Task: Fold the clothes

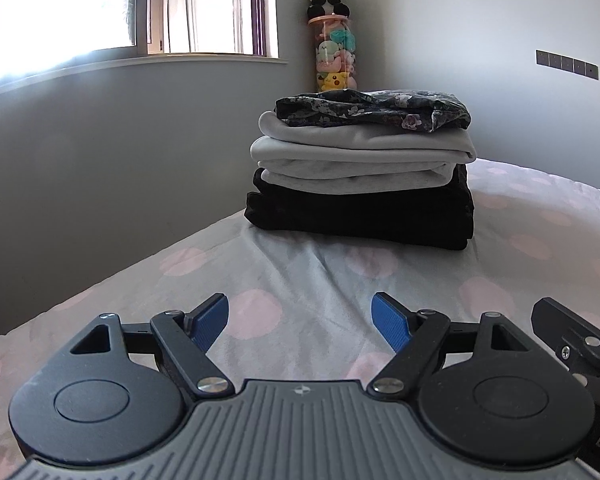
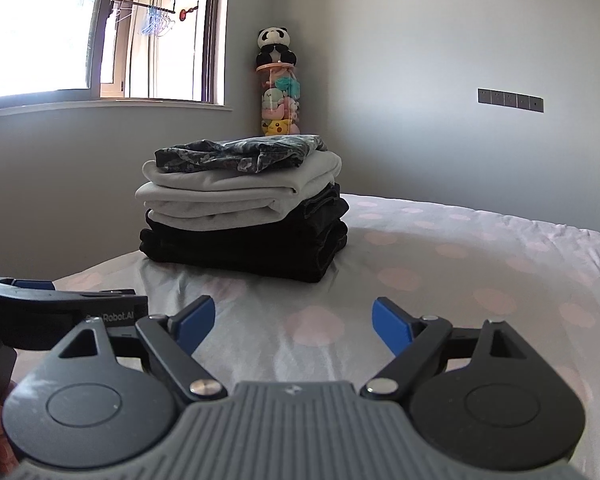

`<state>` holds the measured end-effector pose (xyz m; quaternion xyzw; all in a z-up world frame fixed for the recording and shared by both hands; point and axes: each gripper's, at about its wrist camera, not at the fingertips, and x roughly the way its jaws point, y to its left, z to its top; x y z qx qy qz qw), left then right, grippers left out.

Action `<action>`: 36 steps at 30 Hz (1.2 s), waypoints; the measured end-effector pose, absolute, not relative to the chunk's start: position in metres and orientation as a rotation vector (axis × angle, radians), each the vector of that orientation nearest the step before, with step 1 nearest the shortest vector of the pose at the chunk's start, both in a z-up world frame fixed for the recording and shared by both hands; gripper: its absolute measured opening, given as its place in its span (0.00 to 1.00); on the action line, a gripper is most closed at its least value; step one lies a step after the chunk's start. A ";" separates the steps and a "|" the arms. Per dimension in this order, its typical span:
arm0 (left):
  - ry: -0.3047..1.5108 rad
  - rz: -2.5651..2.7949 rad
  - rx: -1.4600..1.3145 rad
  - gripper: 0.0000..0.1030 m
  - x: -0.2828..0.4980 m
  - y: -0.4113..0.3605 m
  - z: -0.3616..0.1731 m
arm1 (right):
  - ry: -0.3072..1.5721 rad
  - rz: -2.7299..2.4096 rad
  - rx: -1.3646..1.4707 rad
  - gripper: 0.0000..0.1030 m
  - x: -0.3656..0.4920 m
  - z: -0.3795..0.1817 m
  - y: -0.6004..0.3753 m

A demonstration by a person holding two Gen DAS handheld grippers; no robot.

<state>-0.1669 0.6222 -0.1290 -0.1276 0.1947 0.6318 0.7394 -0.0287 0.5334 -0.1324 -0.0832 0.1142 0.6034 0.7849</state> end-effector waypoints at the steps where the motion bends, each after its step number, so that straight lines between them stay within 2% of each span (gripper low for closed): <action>1: 0.427 1.385 -0.282 0.90 -0.167 0.622 -0.129 | 0.246 1.303 -0.180 0.85 -0.029 -0.133 0.533; 36: 0.415 1.380 -0.310 0.90 -0.172 0.624 -0.127 | 0.256 1.286 -0.179 0.85 -0.037 -0.132 0.533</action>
